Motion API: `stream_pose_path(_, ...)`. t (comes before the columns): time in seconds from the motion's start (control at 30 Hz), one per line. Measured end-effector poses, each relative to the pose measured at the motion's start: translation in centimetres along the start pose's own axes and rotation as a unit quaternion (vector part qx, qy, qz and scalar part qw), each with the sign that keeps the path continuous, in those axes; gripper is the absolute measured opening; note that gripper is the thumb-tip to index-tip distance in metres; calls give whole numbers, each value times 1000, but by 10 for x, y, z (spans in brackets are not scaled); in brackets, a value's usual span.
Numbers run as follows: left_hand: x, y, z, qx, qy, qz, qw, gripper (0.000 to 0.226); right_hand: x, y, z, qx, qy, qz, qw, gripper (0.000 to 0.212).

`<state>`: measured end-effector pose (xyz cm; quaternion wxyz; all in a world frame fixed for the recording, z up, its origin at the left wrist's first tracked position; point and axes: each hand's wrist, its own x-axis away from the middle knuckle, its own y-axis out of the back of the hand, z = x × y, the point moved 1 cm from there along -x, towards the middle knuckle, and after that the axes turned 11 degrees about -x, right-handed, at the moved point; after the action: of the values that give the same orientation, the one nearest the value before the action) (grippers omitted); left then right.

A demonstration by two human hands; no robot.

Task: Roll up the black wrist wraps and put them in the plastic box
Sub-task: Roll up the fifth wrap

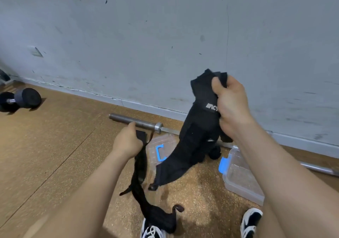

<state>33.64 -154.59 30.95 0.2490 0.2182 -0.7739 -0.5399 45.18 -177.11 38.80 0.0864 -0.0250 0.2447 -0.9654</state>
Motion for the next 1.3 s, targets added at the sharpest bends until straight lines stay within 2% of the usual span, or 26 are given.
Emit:
stream_pose_path(0.03,4,9,-12,77,-32,-30,996,52,2,-6,-6,24,-4,18,1000,11)
stream_pose_path(0.1,18,28,-40,274,-98,-38,956,34,5,-15,-14,57,-8,50,997,10)
stream_pose_path(0.13,29,36,-55,346,-121,-7,930,26,6,-18,-17,66,-7,64,996,10)
stream_pose_path(0.2,46,42,-76,421,-154,79,890,31,10,-21,-22,70,-1,86,994,10)
stream_pose_path(0.27,54,37,-86,433,-176,135,874,42,13,-24,-23,56,1,93,994,9)
stream_pose_path(0.33,52,28,-90,424,-193,141,874,46,14,-23,-21,43,3,82,996,7)
stream_pose_path(0.43,45,21,-90,403,-194,115,887,37,12,-18,-21,46,7,54,997,6)
stream_pose_path(0.53,45,17,-88,389,-195,114,893,44,10,-16,-24,64,16,26,998,8)
stream_pose_path(0.63,45,15,-86,379,-191,102,900,24,6,-15,-24,47,24,-7,999,8)
stream_pose_path(0.73,46,17,-86,401,-171,36,899,13,7,-16,-24,12,-53,27,998,20)
stream_pose_path(0.8,44,21,-84,432,-143,-6,891,12,13,-18,-25,49,-137,88,985,29)
stream_pose_path(0.87,40,24,-82,460,-110,-32,880,14,20,-19,-29,99,-184,139,968,25)
stream_pose_path(0.93,38,25,-82,489,-81,-41,868,16,23,-21,-35,143,-166,146,965,16)
stream_pose_path(1.03,41,22,-87,532,-90,25,842,18,21,-24,-43,183,-84,87,976,12)
stream_pose_path(1.13,43,15,-88,502,-124,92,851,43,18,-25,-45,203,-3,28,979,9)
stream_pose_path(1.17,44,15,-88,493,-127,104,855,44,17,-25,-45,203,16,18,979,9)
stream_pose_path(1.23,44,16,-88,491,-124,96,857,36,17,-25,-43,190,25,15,981,9)
stream_pose_path(1.3,44,20,-89,506,-112,59,853,31,17,-25,-41,193,-3,40,980,15)
